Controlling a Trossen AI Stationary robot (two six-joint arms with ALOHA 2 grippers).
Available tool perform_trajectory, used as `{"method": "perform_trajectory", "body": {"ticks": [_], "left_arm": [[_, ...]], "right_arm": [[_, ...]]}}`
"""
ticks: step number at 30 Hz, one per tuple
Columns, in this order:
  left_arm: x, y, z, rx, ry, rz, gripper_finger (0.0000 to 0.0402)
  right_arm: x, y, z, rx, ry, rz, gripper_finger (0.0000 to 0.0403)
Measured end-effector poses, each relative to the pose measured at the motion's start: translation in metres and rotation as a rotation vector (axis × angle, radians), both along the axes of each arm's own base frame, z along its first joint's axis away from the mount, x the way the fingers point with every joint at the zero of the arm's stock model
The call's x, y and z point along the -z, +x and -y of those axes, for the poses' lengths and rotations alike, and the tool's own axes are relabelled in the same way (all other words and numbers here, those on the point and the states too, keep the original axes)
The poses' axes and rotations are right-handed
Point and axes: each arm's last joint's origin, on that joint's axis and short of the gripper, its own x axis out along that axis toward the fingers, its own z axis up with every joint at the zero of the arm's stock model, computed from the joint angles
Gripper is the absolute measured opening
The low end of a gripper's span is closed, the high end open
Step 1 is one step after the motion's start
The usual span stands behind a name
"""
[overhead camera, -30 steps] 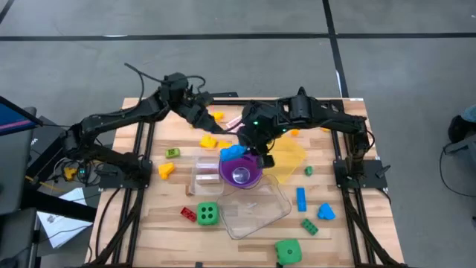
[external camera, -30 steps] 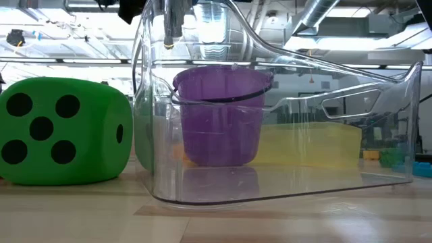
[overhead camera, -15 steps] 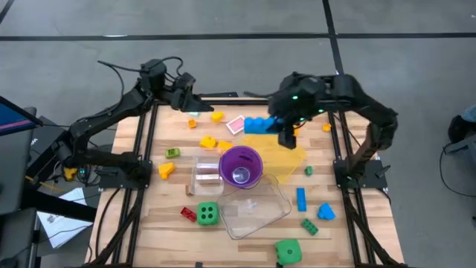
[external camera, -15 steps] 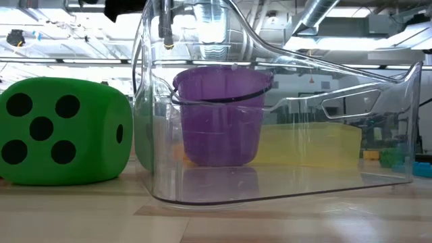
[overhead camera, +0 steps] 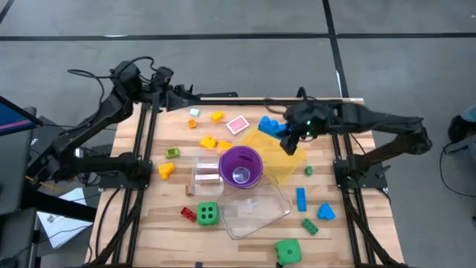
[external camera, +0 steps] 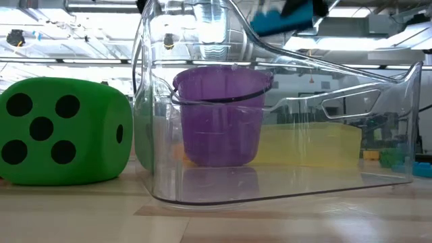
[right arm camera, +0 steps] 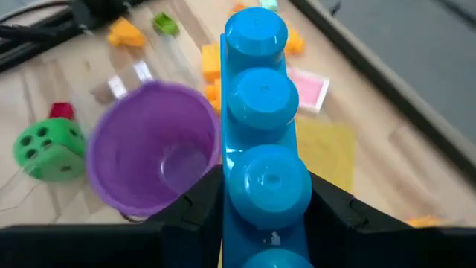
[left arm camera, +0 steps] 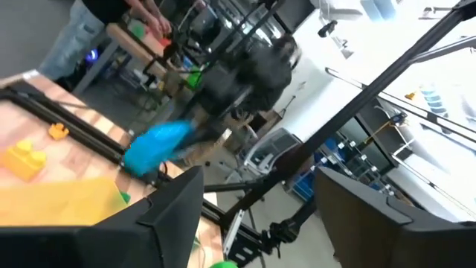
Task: Pick & Place Toys
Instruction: Put the large blue game piece into the yellow bin
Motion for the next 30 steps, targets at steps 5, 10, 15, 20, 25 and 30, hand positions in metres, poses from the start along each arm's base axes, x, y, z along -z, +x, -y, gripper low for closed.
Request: {"method": "perform_trajectory", "body": {"ticks": [5, 10, 15, 20, 25, 30], "left_arm": [[-0.003, -0.003, 0.003, -0.006, 0.009, 0.011, 0.0231], [-0.003, -0.003, 0.003, -0.005, 0.002, 0.009, 0.0221], [-0.002, -0.002, 0.004, -0.004, -0.008, 0.004, 0.0212], [-0.002, -0.001, 0.006, 0.006, -0.008, 0.004, 0.0207], [-0.002, 0.000, 0.006, -0.016, -0.009, 0.007, 0.0205], [-0.002, 0.000, 0.005, -0.044, -0.012, 0.010, 0.0205]], "right_arm": [[0.055, 0.004, 0.001, 0.076, 0.047, 0.026, 0.0128], [0.093, 0.011, 0.004, 0.138, 0.011, -0.014, 0.0128], [0.131, 0.009, 0.007, 0.174, 0.029, -0.041, 0.0128], [0.156, 0.005, 0.007, 0.173, 0.025, -0.018, 0.0128], [0.173, 0.002, 0.010, 0.160, -0.003, -0.011, 0.0128], [0.191, -0.004, 0.015, 0.179, -0.005, 0.017, 0.0128]]}}
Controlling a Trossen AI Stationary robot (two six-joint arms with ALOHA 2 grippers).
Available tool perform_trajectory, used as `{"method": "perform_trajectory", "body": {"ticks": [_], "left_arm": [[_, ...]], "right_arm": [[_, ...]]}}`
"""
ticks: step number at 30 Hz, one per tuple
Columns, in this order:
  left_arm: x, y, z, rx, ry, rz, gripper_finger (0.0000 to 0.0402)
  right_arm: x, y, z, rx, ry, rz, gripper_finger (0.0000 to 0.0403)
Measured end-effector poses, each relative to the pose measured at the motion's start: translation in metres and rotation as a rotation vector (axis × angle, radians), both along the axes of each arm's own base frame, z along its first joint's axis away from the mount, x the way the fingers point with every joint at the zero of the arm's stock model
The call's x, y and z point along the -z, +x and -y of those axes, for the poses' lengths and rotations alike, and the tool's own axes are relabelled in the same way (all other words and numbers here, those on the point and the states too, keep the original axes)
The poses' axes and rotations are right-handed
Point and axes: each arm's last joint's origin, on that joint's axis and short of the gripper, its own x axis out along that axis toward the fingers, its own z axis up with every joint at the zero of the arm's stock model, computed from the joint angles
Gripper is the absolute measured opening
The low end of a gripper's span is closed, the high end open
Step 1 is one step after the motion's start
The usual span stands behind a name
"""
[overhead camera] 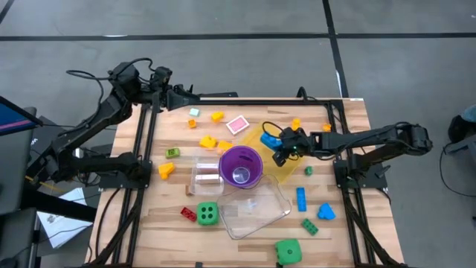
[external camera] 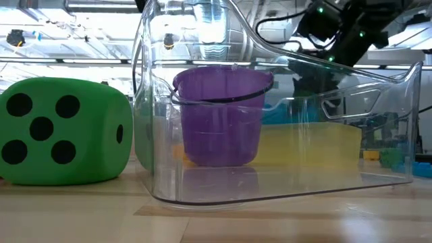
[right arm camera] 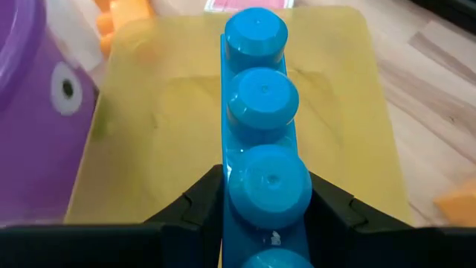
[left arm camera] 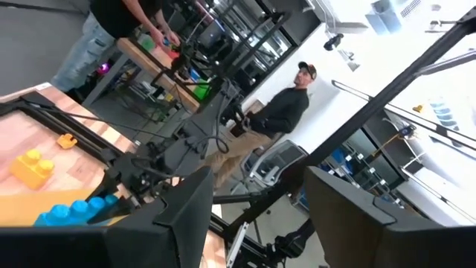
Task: Pick & Place Toys
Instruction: Put the large blue game piece into the yellow bin
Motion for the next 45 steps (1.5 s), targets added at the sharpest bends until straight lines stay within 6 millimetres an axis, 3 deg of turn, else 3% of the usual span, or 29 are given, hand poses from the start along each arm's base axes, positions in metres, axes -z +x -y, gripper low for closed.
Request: {"method": "perform_trajectory", "body": {"ticks": [7, 18, 32, 40, 45], "left_arm": [[0.000, 0.000, -0.001, -0.034, -0.002, 0.003, 0.0205], [0.000, 0.001, -0.001, -0.059, -0.013, 0.005, 0.0205], [0.000, 0.006, 0.006, -0.047, -0.016, 0.008, 0.0205], [0.000, 0.007, 0.007, -0.042, -0.017, 0.007, 0.0205], [0.000, 0.007, 0.007, -0.041, -0.017, 0.007, 0.0205]], "right_arm": [[0.010, 0.002, 0.007, 0.033, -0.047, -0.012, 0.0128], [0.045, 0.020, 0.012, 0.042, -0.065, -0.091, 0.0128], [0.054, 0.027, 0.029, 0.059, -0.133, -0.089, 0.0128], [0.060, 0.027, 0.029, 0.026, -0.119, -0.116, 0.0128], [0.060, 0.028, 0.029, 0.029, -0.121, -0.103, 0.0191]]}}
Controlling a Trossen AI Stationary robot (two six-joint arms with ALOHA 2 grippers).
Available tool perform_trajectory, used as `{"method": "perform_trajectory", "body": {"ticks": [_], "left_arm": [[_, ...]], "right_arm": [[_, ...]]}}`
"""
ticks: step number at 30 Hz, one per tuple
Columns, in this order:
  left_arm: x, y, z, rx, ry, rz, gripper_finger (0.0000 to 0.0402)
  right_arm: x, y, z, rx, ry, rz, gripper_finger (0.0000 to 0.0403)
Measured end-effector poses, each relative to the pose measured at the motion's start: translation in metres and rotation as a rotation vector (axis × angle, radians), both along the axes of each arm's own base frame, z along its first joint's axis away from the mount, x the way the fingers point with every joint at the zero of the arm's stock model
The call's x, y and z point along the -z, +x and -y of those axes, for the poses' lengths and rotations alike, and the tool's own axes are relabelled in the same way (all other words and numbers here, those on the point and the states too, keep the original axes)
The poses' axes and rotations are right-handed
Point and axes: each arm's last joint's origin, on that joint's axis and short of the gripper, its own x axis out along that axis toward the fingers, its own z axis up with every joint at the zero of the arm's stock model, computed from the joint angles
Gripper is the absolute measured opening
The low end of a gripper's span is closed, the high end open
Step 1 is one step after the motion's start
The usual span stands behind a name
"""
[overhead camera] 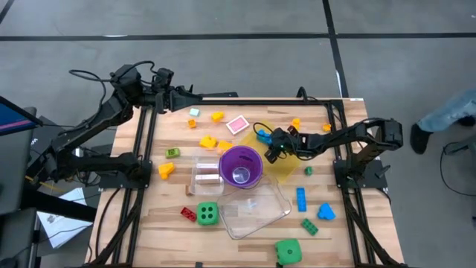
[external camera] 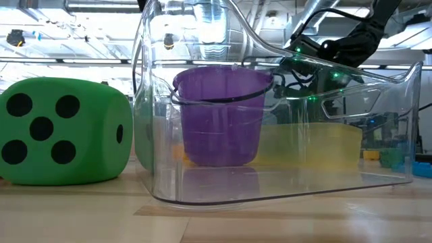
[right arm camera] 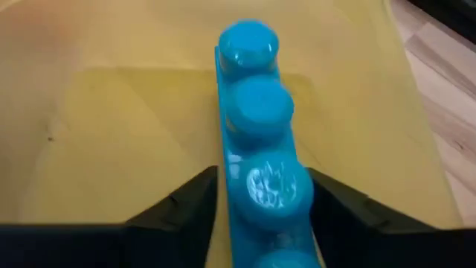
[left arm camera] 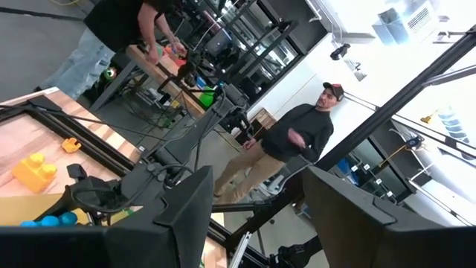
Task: Pick & Place Toys
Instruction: Put the large blue game piece into the yellow bin
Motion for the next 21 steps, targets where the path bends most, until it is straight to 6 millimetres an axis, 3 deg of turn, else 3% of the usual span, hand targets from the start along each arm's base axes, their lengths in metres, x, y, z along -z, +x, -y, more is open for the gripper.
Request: {"method": "perform_trajectory", "body": {"ticks": [5, 12, 21], "left_arm": [[0.000, 0.000, 0.000, 0.000, 0.000, 0.000, 0.0205], [0.000, 0.000, 0.000, 0.001, 0.000, 0.000, 0.0205], [0.000, 0.000, 0.000, 0.004, 0.000, 0.000, 0.0205]], "right_arm": [[0.000, 0.000, 0.000, 0.015, 0.011, 0.011, 0.0246], [-0.006, 0.000, -0.003, 0.006, 0.008, 0.037, 0.0253], [-0.030, -0.004, -0.004, 0.023, -0.033, 0.126, 0.0254]]}}
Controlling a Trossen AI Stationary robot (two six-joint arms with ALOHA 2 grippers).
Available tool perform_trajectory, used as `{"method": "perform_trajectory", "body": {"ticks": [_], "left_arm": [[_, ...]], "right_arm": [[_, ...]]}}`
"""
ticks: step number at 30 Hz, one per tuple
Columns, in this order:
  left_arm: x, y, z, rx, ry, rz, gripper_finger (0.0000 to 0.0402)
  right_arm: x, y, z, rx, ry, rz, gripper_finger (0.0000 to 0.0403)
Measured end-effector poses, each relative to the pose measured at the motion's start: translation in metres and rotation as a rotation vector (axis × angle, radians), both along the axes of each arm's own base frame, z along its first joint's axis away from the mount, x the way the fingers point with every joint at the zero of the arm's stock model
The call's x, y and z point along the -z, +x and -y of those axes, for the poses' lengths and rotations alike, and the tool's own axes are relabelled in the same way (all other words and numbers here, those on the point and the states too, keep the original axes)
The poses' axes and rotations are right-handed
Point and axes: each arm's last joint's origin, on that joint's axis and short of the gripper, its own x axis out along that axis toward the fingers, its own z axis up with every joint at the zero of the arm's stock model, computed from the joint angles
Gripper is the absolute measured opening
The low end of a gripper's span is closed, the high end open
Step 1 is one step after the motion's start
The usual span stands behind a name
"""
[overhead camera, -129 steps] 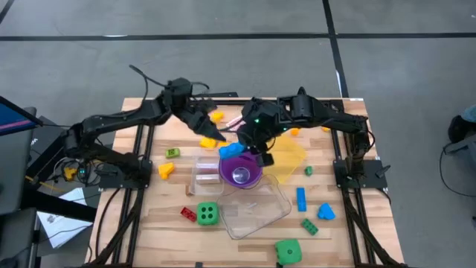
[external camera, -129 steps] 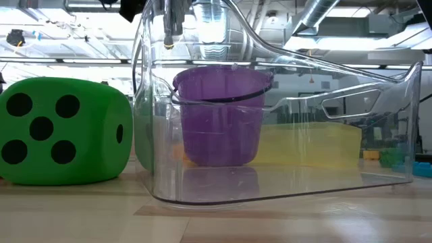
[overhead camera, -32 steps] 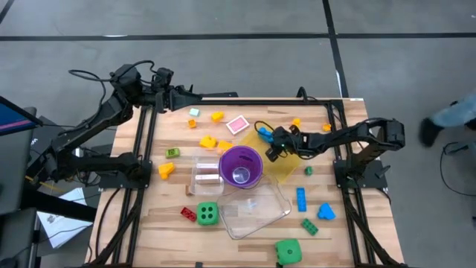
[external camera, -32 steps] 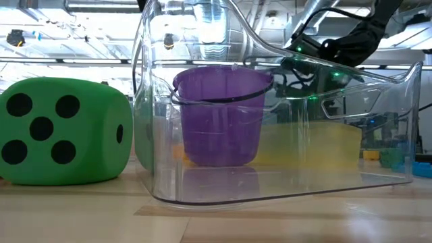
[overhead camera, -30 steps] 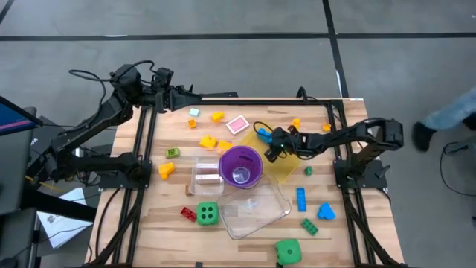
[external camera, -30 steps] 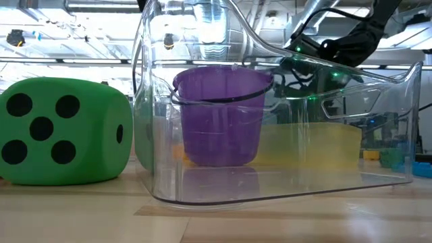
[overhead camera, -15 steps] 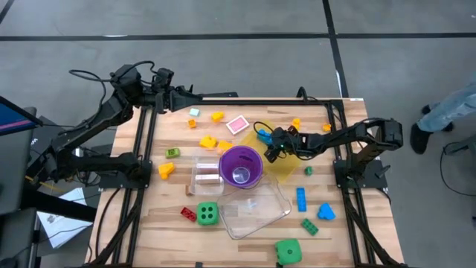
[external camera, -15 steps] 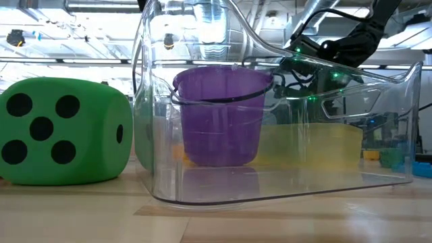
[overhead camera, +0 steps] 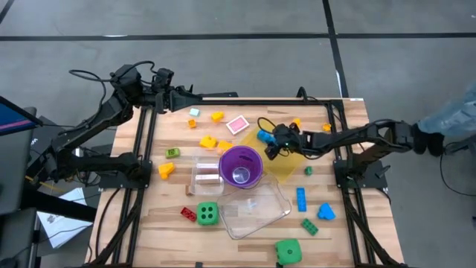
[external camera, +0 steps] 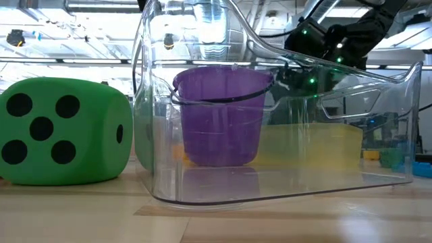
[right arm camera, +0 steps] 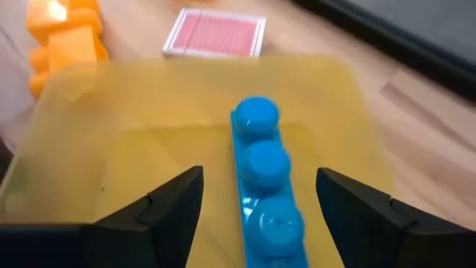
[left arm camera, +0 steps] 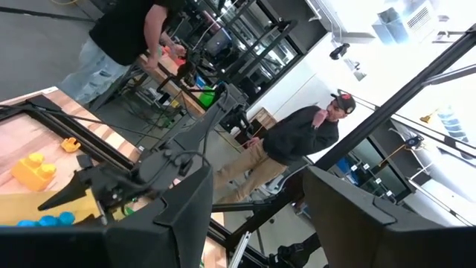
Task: Pick & Place Toys
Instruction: Put the large blue game piece into the yellow bin
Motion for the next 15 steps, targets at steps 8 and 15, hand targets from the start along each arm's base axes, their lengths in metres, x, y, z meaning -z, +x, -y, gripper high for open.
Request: {"method": "perform_trajectory", "body": {"ticks": [8, 15], "left_arm": [[0.000, 0.000, 0.000, 0.000, 0.000, 0.000, 0.0205], [0.000, 0.000, 0.000, -0.001, 0.000, 0.000, 0.0205]], "right_arm": [[-0.007, 0.000, -0.006, -0.024, -0.003, 0.031, 0.0237], [0.005, 0.005, -0.017, -0.081, 0.018, -0.012, 0.0120]]}}
